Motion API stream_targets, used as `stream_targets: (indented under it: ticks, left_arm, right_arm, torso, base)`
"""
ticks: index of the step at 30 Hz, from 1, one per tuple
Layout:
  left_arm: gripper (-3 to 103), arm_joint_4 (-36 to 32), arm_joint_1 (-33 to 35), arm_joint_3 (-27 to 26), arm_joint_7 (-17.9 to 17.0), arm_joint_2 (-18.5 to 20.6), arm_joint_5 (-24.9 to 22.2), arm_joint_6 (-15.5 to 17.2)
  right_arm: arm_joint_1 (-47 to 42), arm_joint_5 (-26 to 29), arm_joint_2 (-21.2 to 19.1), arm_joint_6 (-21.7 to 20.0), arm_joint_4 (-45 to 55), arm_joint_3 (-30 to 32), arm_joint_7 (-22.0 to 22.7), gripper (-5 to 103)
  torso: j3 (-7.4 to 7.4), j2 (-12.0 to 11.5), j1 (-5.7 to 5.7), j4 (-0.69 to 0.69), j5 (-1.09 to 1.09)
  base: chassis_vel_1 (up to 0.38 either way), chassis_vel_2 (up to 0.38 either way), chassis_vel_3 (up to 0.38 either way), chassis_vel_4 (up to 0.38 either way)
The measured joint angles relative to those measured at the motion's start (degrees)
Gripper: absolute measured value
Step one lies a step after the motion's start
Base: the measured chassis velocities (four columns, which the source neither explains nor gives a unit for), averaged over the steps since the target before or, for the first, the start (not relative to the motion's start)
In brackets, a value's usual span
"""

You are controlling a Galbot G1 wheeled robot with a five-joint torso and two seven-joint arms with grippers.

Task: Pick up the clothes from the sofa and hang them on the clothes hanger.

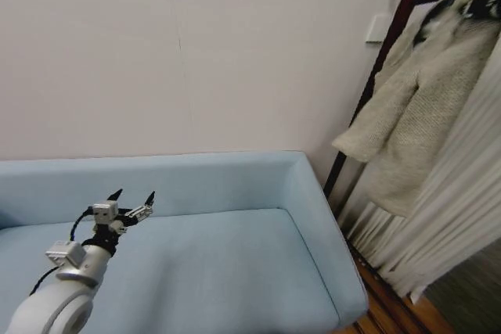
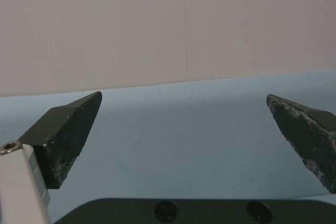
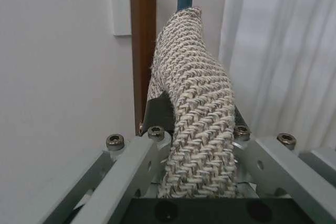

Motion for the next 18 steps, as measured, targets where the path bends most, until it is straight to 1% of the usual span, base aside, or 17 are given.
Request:
stream_targets:
  ticks: [3, 5, 6, 8, 9, 10, 11, 14, 16, 18]
  left_arm:
    - [100, 0.34, -0.53, 0.57, 0.01, 0.09, 0.04, 0.0]
    - [100, 0.77, -1.27, 1.26, 0.01, 0.42, 0.09, 0.02]
    - [100, 0.77, -1.27, 1.26, 0.01, 0.42, 0.09, 0.02]
    - [100, 1.13, -1.82, 1.64, 0.02, 0.59, 0.1, 0.05]
    - [100, 1.49, -2.15, 1.95, 0.02, 0.7, 0.1, 0.06]
    - [100, 1.77, -2.25, 2.13, 0.04, 0.77, 0.1, 0.06]
    - [100, 1.77, -2.25, 2.13, 0.04, 0.77, 0.1, 0.06]
    - [100, 2.45, -2.36, 2.81, 0.62, 0.53, 0.51, 0.04]
    - [100, 2.81, -2.65, 3.48, 0.8, 0.23, 0.91, -0.08]
    - [100, 2.95, -2.91, 3.9, 0.85, 0.09, 1.07, -0.13]
  right_arm:
    - [0.3, 1.47, -0.14, -0.01, -0.27, -0.24, 1.07, 10]
    - [1.59, 4.11, 0.48, -0.01, -1.15, -1.36, 2.94, 10]
    - [1.59, 4.11, 0.48, -0.01, -1.15, -1.36, 2.94, 10]
    - [3.3, 6.59, 1.58, -0.01, -2.09, -2.83, 4.57, 10]
    - [4.96, 8.63, 3.0, -0.01, -3.35, -4.11, 6.11, 10]
    - [6.44, 9.27, 3.85, -0.01, -4.32, -5.5, 6.49, 10]
    - [6.44, 9.27, 3.85, -0.01, -4.32, -5.5, 6.49, 10]
    - [11.41, 11.74, 6.31, -0.01, -7.33, -10.46, 7.53, 10]
    - [13.14, 13.72, 7.31, 0.0, -8.97, -12.21, 8.96, 10]
    - [13.6, 14.44, 7.59, 0.0, -9.48, -12.81, 9.49, 10]
  torso:
    - [0.0, 0.0, 0.0, -0.02, 0.01]
    - [0.0, 0.0, 0.0, 0.0, 0.02]
    - [0.0, 0.0, 0.0, 0.0, 0.02]
    - [0.0, 0.0, 0.0, 0.04, 0.0]
    - [0.0, 0.0, 0.0, 0.07, -0.03]
    - [0.0, 0.0, 0.0, 0.08, -0.03]
    - [0.0, 0.0, 0.0, 0.08, -0.03]
    - [0.0, 0.0, 0.0, 0.06, -0.04]
    - [0.0, 0.0, 0.0, 0.03, -0.04]
    - [0.0, 0.0, 0.0, 0.03, -0.04]
  base:
    - [0.0, 0.0, 0.0, 0.0]
    - [0.0, 0.0, 0.0, 0.0]
    - [0.0, 0.0, 0.0, 0.0]
    - [0.0, 0.0, 0.0, 0.0]
    - [0.0, 0.0, 0.0, 0.0]
    - [0.0, 0.0, 0.0, 0.0]
    - [0.0, 0.0, 0.0, 0.0]
    - [0.0, 0.0, 0.0, 0.0]
    - [0.0, 0.0, 0.0, 0.0]
    - [0.0, 0.0, 0.0, 0.0]
